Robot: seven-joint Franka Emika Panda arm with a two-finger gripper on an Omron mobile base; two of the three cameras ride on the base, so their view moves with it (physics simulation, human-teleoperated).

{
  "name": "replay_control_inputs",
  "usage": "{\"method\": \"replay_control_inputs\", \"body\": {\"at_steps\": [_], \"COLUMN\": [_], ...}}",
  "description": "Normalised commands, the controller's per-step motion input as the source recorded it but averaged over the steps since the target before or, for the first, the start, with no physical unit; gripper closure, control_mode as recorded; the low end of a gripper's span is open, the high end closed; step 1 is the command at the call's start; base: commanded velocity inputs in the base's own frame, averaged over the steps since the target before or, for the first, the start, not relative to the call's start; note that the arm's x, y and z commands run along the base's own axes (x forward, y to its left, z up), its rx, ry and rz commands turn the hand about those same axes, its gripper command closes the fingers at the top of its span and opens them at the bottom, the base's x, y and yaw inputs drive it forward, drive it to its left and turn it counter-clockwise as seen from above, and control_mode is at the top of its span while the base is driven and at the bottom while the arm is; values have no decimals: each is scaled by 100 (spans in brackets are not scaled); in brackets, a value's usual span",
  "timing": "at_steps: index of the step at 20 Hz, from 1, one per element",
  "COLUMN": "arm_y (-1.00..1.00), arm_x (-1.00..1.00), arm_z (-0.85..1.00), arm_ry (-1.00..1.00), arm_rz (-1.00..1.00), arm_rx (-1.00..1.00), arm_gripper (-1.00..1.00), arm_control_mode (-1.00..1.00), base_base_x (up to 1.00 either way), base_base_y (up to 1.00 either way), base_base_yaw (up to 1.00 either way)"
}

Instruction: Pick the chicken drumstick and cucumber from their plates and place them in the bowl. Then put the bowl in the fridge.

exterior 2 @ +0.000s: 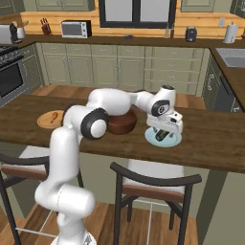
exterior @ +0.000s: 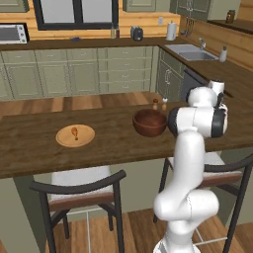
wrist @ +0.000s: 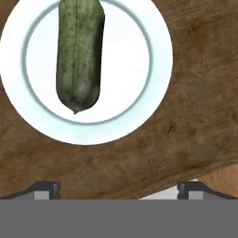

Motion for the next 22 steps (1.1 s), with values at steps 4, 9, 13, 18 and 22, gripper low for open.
{"method": "replay_control_inputs", "body": {"at_steps": [4, 9, 13, 18, 22], "arm_y": [-4, 2, 0, 16, 13], "arm_x": [66, 6, 5, 32, 14], "arm_z": [-44, -52, -17, 0, -4], "arm_ry": [0, -5, -3, 0, 0], "arm_rz": [0, 0, 0, 0, 0], "arm_rx": [0, 0, 0, 0, -3], "arm_gripper": [-100, -100, -100, -100, -100], "arm_control_mode": [-100, -100, -100, -100, -100], "base_base_x": [0, 0, 0, 0, 0], "base_base_y": [0, 0, 0, 0, 0], "base_base_yaw": [0, 0, 0, 0, 0]}}
